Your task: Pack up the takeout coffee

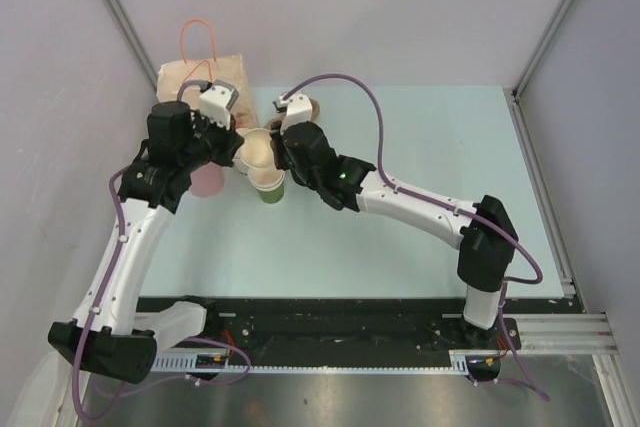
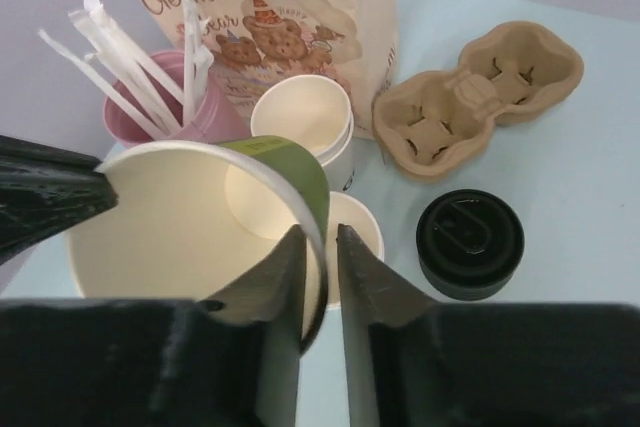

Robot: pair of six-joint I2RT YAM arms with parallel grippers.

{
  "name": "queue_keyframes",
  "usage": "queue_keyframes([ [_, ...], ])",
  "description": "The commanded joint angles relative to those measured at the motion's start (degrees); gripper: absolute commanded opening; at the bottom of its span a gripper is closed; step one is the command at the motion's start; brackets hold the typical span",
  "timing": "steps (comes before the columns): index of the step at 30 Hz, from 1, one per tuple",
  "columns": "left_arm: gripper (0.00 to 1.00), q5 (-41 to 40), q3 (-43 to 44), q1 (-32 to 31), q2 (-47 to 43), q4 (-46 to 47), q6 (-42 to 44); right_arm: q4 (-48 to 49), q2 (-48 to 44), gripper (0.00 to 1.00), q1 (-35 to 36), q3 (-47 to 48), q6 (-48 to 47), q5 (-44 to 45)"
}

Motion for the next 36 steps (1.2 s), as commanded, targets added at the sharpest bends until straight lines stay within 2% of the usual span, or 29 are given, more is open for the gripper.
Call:
queue_keyframes([
  [1,0.00,2.52,2.12,-0.22,-1.50,0.05,1.87,-2.20,-1.74,0.02,0.36,1.35,-2.39,3.76],
  [3,0.01,2.95,1.68,-0.22,-1.15,0.05,2.75,-2.90,-3.40,0.00,0.27,0.56,-3.17,4.99],
  [5,0.41,3.39,1.41,-0.22,-0.45,-0.04,4.07,-3.69,-4.90,0.00,-0.34,-0.14,-3.62,5.61],
  [7,0.73,3.31,1.67,-0.40,0.16,0.05,6.00,-5.27,-7.88,0.00,-1.57,-1.19,-3.53,5.79],
  [9,0.80,2.26,2.20,-0.49,1.04,0.05,8.36,-8.78,-10.34,0.00,-4.19,-1.81,-3.09,5.44],
  [11,0.82,1.12,3.08,-0.57,3.15,0.13,9.34,-12.90,-14.47,0.00,-6.57,-3.31,-2.30,4.74],
  [14,0.78,-2.39,4.49,-1.01,7.70,0.05,11.19,-21.43,-19.13,0.00,-13.85,-5.59,-0.37,2.02],
  [15,0.77,-3.54,4.75,-1.19,8.94,0.05,11.71,-23.54,-20.01,0.00,-19.10,-6.47,0.15,-0.16],
  [17,0.72,-6.70,5.37,-1.63,12.54,0.05,12.42,-28.91,-22.39,0.00,-24.66,-10.14,1.30,-3.51],
  [22,0.59,-10.75,8.43,-1.98,19.76,0.05,14.01,-31.64,-25.56,0.00,-42.04,-18.60,0.16,-13.27],
  [26,0.55,-12.60,12.65,-2.16,26.70,0.13,14.27,-32.35,-23.81,0.00,-49.45,-21.15,-1.16,-19.60],
  [31,0.54,-15.24,16.09,-2.16,32.68,0.05,15.06,-31.83,-18.71,0.00,-51.58,-22.82,-2.39,-19.96],
  [36,0.56,-14.71,16.71,-2.16,34.44,0.13,15.50,-30.33,-13.18,0.00,-51.85,-23.35,-2.13,-20.92],
])
